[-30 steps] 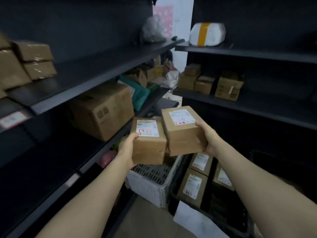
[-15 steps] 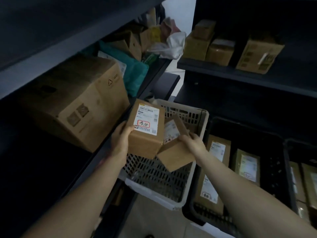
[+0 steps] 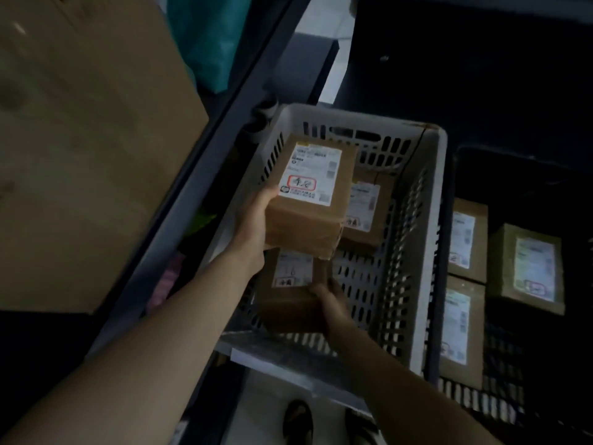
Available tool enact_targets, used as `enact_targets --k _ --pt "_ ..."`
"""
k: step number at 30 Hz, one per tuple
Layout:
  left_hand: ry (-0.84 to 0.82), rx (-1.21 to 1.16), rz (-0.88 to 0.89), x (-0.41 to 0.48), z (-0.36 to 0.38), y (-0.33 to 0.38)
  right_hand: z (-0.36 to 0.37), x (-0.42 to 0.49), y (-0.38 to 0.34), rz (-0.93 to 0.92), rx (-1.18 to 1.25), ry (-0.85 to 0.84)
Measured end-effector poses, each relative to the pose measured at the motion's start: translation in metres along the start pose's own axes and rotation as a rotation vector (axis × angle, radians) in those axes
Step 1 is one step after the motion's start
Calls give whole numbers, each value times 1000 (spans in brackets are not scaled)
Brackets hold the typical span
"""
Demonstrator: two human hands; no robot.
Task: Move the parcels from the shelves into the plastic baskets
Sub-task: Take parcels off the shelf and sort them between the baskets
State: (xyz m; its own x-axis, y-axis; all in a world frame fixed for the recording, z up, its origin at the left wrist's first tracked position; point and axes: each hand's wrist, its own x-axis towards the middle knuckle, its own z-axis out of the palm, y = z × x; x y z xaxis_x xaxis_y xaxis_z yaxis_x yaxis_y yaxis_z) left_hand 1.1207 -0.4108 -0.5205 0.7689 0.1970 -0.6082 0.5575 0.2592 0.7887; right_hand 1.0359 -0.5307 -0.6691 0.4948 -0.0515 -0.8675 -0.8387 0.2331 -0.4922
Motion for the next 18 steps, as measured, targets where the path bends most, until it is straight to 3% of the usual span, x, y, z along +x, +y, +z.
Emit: enact_targets --k 7,12,15,18 --pt "-8 30 -5 34 -17 -29 21 26 -1 -56 -12 -199" --pt "19 24 -18 35 -28 -39 23 35 -17 -115 -209 -94" --pt "39 18 -45 22 -27 -36 14 21 -31 -174 -391 53" --pt "16 6 -59 5 -17 -30 -1 -3 -51 -263 -237 156"
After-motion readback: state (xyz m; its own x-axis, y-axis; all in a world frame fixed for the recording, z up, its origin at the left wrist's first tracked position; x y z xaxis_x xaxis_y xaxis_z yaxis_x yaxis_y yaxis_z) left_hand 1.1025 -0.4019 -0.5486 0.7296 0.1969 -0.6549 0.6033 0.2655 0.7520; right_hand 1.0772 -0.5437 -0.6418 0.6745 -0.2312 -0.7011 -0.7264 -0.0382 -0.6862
